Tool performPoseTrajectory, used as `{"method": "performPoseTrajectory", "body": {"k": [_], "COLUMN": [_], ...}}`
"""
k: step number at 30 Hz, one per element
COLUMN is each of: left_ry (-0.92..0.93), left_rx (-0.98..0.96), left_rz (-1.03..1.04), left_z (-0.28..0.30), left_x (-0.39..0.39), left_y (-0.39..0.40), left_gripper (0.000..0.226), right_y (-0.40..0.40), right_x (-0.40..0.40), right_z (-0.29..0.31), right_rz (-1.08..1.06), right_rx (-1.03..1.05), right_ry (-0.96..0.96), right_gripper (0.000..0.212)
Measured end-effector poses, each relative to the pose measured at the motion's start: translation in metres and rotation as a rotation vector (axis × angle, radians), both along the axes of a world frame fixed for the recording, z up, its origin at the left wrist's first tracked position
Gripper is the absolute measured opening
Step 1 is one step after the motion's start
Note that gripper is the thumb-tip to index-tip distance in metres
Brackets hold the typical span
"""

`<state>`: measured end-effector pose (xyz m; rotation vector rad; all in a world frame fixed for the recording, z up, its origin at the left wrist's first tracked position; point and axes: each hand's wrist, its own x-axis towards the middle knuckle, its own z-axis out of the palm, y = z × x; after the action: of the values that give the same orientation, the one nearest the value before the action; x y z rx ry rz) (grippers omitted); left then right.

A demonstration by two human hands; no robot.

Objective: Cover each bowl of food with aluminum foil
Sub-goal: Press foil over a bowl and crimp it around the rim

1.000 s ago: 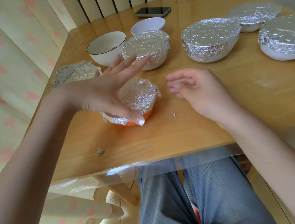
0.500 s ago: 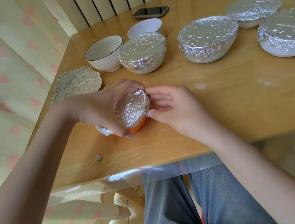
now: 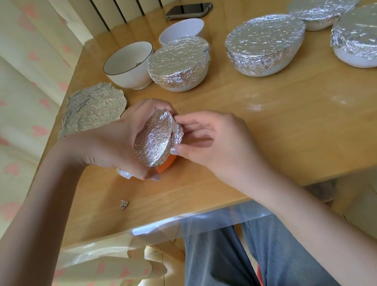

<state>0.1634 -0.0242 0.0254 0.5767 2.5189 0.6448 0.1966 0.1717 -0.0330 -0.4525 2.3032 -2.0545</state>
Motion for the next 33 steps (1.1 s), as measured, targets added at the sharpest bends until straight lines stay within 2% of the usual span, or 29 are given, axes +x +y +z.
{"method": "performPoseTrajectory", "body": {"k": [4,6,9,14,18,23,27,30,33], "left_ry": [-0.002,-0.003,0.029,0.059,0.056,0.056,0.046,0.048,0.036], "left_rx": [0.01,0.049,0.022,-0.007,0.0,-0.02,-0.088,-0.162,-0.222], "left_rz": [-0.025,-0.054,-0.077,-0.094,-0.071,-0.056,-0.033,-0.017,-0.009], "left_z": [0.0,0.002,0.003,0.002,0.002,0.003,0.005,0.007,0.009], "left_x": [0.001,0.001,0.001,-0.003,-0.002,-0.002,-0.001,-0.002,-0.003], "left_y": [0.0,0.001,0.003,0.003,0.003,0.004,0.01,0.018,0.02], "left_gripper": [0.106,0.107,0.092,0.085,0.084,0.085,0.084,0.082,0.083], "right_y": [0.01,0.008,0.001,-0.003,-0.002,0.023,0.043,0.043,0.037], "right_x": [-0.007,-0.012,-0.015,-0.015,-0.012,-0.004,-0.023,-0.033,-0.016], "right_z": [0.009,0.011,0.012,0.007,0.004,0.007,0.004,0.003,0.003], "right_rz": [0.103,0.059,0.05,0.004,-0.052,-0.022,-0.256,-0.304,-0.317], "right_rx": [-0.372,-0.392,-0.451,-0.553,-0.451,-0.041,0.196,0.352,0.366], "right_ry": [-0.454,-0.523,-0.623,-0.715,-0.632,-0.395,-0.11,0.075,0.163], "right_gripper": [0.02,0.013,0.004,0.007,0.011,0.009,0.016,0.015,0.026]}}
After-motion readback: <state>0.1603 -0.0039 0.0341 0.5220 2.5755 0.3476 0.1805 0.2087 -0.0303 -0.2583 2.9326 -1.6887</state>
